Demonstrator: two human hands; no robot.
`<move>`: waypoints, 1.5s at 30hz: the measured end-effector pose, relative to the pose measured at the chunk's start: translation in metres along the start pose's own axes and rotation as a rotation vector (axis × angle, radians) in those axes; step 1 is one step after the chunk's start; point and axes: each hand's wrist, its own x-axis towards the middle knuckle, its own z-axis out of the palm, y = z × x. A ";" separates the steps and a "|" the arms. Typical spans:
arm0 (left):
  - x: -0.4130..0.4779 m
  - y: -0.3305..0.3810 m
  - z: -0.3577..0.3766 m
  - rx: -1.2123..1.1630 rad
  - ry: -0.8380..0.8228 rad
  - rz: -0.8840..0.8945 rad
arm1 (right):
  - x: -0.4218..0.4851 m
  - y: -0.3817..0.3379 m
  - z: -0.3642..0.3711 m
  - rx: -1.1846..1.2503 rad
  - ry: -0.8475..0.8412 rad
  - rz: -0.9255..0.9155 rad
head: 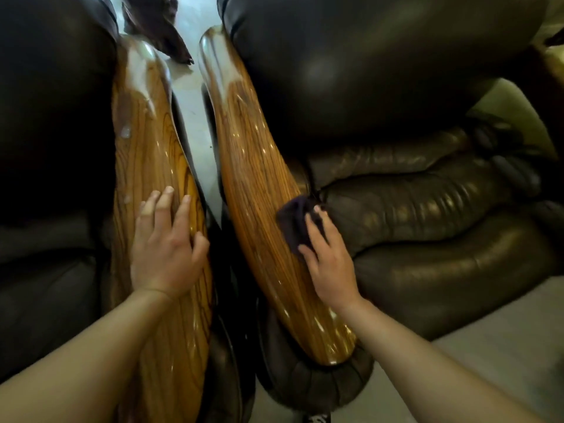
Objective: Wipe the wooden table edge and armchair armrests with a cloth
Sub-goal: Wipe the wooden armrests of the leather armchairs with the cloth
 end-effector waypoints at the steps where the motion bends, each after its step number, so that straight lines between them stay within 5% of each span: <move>1: 0.000 -0.001 0.001 0.003 0.007 0.005 | -0.024 0.007 0.002 -0.021 0.006 -0.051; 10: -0.005 0.002 0.005 -0.028 0.115 0.107 | -0.157 0.047 0.018 -0.144 0.015 -0.016; 18: -0.007 0.003 0.006 0.040 0.120 0.162 | -0.064 0.012 0.023 -0.252 0.002 -0.545; 26: -0.009 0.007 0.000 0.055 0.085 0.195 | -0.017 -0.031 0.039 -0.279 0.035 -0.372; 33: -0.081 -0.018 0.009 -0.042 0.027 0.247 | -0.089 0.018 0.019 -0.278 -0.098 -0.554; 45: -0.084 -0.026 0.020 -0.051 0.049 0.214 | 0.101 -0.066 0.017 -0.197 -0.046 0.011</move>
